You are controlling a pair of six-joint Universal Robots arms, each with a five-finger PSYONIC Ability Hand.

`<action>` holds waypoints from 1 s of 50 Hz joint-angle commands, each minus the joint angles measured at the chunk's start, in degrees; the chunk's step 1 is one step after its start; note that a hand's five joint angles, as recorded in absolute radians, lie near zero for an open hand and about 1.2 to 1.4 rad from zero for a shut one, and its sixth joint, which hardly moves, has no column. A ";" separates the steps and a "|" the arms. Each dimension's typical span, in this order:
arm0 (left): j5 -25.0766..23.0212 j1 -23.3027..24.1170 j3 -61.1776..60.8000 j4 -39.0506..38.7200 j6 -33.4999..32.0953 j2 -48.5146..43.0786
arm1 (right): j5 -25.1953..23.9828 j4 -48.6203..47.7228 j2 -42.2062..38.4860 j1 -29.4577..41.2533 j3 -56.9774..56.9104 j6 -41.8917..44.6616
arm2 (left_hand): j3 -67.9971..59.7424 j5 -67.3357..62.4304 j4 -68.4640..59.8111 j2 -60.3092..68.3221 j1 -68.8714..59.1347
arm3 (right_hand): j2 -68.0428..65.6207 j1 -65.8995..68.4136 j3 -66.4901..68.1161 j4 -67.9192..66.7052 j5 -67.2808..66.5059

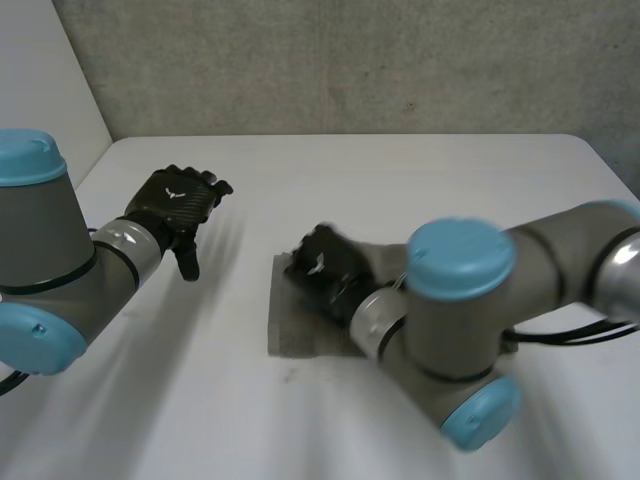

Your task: Fold the towel.

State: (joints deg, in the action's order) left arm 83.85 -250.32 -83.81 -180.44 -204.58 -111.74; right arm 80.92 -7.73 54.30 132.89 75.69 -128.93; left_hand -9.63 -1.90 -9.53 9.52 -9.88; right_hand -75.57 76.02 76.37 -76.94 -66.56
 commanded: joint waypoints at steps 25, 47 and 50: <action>0.08 2.90 1.45 -2.46 4.72 -0.76 | -6.21 -0.88 3.95 0.65 5.60 -10.25 | -0.37 1.90 -0.47 0.48 -0.12 | 65.57 -66.02 -66.37 66.94 66.56; 1.05 16.08 6.47 -5.54 13.07 -6.82 | -6.56 -1.85 19.27 -28.55 29.94 -21.21 | -0.75 1.52 -0.86 0.86 -0.50 | 63.66 -64.11 -64.46 65.03 64.65; 1.40 16.44 6.38 -5.54 13.07 -7.53 | -6.65 -2.11 18.83 -29.61 31.45 -19.34 | -0.75 1.52 -0.86 0.86 -0.50 | 61.45 -61.90 -62.25 62.82 62.44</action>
State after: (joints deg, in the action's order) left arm 84.52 -236.00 -77.44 -185.80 -191.40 -116.32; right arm 74.46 -8.94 74.27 106.99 101.12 -155.34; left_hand -9.66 -1.90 -9.53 9.51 -9.88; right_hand -14.27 13.57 13.96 -14.82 -3.57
